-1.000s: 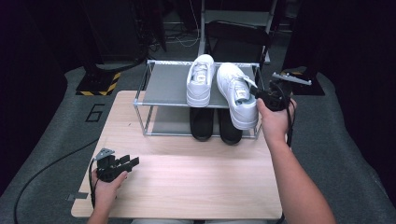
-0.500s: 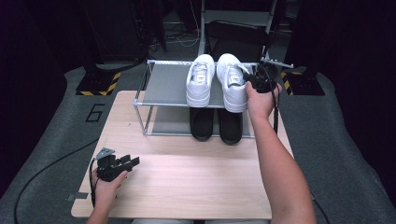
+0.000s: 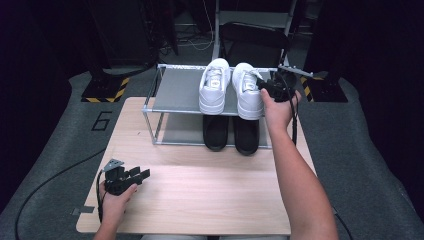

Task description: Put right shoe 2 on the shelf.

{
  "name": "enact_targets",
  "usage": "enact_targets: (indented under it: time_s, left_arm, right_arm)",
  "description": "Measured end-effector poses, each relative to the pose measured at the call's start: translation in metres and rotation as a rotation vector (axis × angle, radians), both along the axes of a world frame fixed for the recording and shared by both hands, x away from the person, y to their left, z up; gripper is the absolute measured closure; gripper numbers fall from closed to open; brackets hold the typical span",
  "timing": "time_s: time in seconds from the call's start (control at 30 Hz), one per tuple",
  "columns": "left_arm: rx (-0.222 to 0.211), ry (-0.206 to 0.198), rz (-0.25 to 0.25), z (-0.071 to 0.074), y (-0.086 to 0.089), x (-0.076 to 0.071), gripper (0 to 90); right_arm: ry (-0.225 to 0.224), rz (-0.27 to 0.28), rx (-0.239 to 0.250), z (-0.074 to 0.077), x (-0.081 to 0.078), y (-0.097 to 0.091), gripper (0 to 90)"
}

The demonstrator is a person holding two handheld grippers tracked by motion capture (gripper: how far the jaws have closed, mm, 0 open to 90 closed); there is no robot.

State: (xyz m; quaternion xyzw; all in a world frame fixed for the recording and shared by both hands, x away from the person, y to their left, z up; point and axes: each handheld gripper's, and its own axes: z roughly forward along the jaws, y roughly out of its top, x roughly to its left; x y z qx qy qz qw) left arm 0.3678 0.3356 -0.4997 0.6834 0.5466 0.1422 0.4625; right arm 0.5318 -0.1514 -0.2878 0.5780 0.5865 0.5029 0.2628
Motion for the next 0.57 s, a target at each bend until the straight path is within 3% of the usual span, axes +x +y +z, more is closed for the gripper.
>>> enact_targets:
  time_s: [0.1,0.2,0.27,0.3,0.33,0.47,0.57]
  left_arm:
    - [0.006,0.004,-0.006,0.000,-0.002,-0.001,47.0]
    - [0.003,0.005,0.002,0.000,-0.002,-0.002,46.8]
    - [0.003,0.005,0.003,0.000,-0.001,-0.002,46.5]
    - [0.000,0.004,0.006,0.000,-0.001,-0.002,46.5]
    - [0.001,-0.005,0.009,0.000,0.000,-0.003,46.0]
    - [0.000,0.002,0.011,0.000,0.001,-0.005,45.4]
    - [0.010,-0.001,0.013,-0.001,0.002,-0.005,44.9]
  right_arm:
    - [-0.034,0.021,-0.057,0.005,-0.014,0.001,51.2]
    - [-0.065,0.031,-0.057,0.007,-0.026,0.000,48.9]
    - [-0.097,0.054,-0.036,0.012,-0.045,-0.004,47.1]
    - [-0.097,0.054,-0.036,0.012,-0.045,-0.004,47.1]
    - [-0.116,0.073,-0.023,0.014,-0.061,-0.008,45.5]
    - [-0.160,0.106,-0.012,0.010,-0.094,-0.014,44.3]
    - [-0.179,0.121,-0.068,-0.003,-0.122,-0.015,43.5]
